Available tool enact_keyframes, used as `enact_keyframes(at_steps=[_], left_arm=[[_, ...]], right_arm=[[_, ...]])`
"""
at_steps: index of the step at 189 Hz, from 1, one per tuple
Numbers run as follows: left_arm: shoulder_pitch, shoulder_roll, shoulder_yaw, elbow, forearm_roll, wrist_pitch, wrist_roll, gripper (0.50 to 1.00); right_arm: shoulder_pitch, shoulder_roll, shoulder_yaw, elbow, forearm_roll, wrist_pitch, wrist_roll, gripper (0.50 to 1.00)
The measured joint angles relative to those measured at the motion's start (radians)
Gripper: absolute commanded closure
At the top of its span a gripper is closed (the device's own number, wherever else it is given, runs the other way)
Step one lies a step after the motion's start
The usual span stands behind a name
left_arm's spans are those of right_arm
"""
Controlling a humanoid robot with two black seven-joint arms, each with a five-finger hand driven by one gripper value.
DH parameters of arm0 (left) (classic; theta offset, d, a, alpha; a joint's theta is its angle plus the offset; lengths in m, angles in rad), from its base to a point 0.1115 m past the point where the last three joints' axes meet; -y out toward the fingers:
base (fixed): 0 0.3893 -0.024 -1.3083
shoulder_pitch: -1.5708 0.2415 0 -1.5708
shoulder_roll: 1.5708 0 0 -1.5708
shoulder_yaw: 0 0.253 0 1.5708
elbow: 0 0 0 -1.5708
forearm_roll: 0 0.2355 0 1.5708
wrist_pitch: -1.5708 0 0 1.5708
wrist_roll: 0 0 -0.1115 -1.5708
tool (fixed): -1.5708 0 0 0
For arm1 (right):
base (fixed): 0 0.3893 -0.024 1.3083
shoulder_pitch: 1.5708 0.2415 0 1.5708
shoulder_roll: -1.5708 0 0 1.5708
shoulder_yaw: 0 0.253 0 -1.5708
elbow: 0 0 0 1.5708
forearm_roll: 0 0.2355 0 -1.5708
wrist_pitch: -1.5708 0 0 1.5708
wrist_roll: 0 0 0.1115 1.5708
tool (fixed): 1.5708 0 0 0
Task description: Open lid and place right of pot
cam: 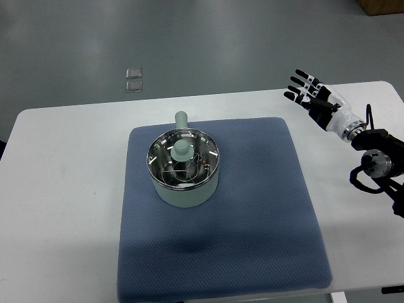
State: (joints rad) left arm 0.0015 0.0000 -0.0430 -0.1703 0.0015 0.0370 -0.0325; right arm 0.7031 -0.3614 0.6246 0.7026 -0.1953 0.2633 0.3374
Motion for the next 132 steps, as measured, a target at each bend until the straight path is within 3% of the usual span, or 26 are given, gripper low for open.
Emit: enact_keyframes(at_steps=[79,132], left_arm=[[0.0,0.0,0.0,0.0,0.0,0.0,-0.001,0.5],[0.0,0.0,0.0,0.0,0.0,0.0,0.0,0.5]], right_arm=[[0.077,-0.074,-0.003,0.028,-0.178,0.068,0.011,0.572],[0.166,-0.139,-0.002,0.188,-0.571,0.07,0.039,0.572]])
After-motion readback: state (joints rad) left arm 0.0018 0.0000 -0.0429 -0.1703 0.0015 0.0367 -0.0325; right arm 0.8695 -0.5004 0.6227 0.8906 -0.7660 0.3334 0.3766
